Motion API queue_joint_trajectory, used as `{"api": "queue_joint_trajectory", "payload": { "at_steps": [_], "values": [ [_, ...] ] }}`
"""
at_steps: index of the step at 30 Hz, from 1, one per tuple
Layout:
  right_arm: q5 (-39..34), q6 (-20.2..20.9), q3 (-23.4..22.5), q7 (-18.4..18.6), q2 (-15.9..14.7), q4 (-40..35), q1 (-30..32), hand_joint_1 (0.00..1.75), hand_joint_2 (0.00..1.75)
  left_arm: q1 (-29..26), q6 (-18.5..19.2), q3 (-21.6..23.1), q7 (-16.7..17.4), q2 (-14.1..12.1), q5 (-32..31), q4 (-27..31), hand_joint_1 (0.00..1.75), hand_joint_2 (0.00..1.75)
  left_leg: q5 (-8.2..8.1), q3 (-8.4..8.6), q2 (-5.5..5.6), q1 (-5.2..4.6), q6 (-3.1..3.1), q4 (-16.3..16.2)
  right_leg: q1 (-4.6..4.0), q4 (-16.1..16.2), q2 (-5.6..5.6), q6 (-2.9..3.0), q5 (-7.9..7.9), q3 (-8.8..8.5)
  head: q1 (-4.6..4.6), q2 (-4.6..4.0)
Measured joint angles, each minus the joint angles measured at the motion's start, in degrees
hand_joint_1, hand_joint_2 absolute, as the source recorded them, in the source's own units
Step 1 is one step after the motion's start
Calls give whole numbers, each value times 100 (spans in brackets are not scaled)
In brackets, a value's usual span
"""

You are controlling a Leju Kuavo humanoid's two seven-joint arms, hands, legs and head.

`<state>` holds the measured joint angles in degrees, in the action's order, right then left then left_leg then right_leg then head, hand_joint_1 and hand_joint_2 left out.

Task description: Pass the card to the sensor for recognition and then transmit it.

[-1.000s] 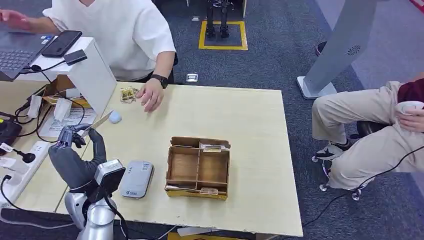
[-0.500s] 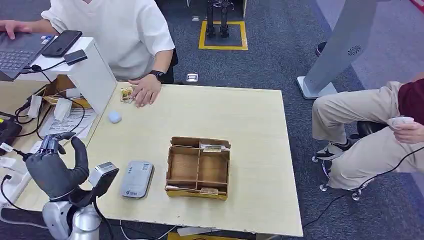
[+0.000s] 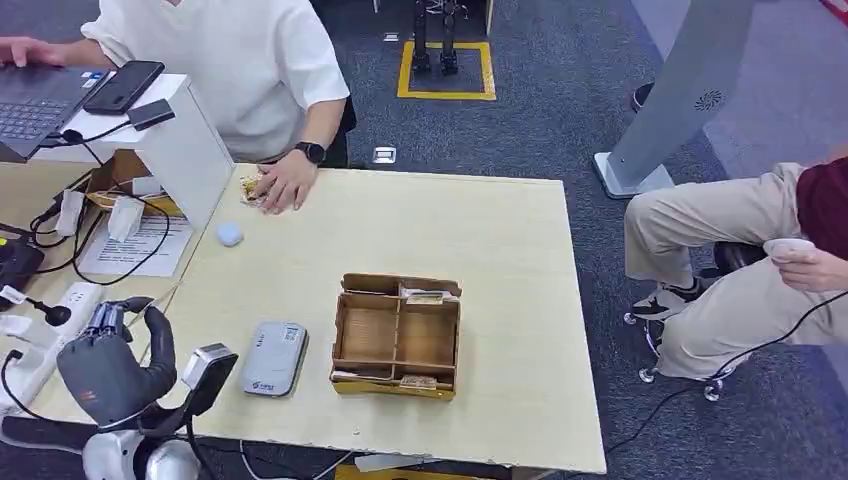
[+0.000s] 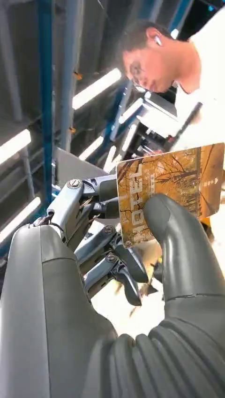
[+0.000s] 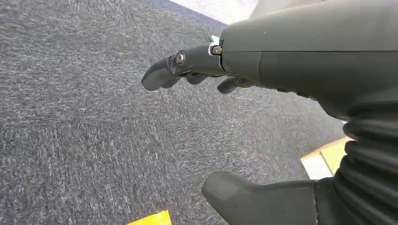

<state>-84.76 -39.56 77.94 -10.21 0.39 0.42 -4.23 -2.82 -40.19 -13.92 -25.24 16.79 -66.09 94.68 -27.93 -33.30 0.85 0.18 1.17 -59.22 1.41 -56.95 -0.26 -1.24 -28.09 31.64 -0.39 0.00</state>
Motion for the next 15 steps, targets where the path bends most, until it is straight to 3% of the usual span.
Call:
{"api": "queue_joint_trajectory", "payload": {
  "at_steps": [5,10,15],
  "values": [
    [-44,2,0,-63,0,0,11,0,175,-143,0,101,30,20,-226,-240,175,175,-2,0,0,0,-3,0,-1,0,1,0,0,-1,0,0],
    [-68,2,22,-66,11,0,17,0,175,-306,0,155,-363,44,-464,-496,175,175,-2,0,-1,0,-3,0,0,0,2,0,0,0,0,2],
    [-79,2,63,-79,24,0,20,0,175,-392,0,155,-457,55,-644,-695,175,175,-4,-1,0,0,-5,0,-1,0,1,1,-1,0,0,2]
  ]
}}
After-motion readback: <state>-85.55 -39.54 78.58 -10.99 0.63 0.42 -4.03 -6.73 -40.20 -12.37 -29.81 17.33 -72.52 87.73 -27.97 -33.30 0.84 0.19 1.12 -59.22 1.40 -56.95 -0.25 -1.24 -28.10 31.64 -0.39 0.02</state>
